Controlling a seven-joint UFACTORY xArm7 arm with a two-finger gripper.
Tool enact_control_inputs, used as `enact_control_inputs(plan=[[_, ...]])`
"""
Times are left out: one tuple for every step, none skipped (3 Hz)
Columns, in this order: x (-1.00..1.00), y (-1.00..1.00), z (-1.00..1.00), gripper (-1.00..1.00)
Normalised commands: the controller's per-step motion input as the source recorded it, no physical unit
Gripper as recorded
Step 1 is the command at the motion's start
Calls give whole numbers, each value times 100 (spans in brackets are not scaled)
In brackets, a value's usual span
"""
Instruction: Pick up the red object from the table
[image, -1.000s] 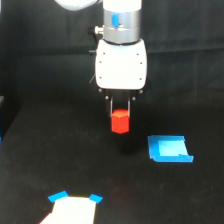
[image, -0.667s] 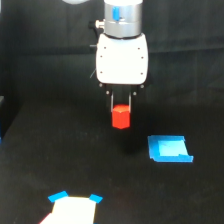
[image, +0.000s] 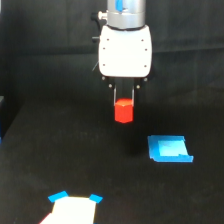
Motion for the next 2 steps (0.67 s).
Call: enact_control_inputs(plan=[[-35, -57, 49, -100], [-27, -57, 22, -55]])
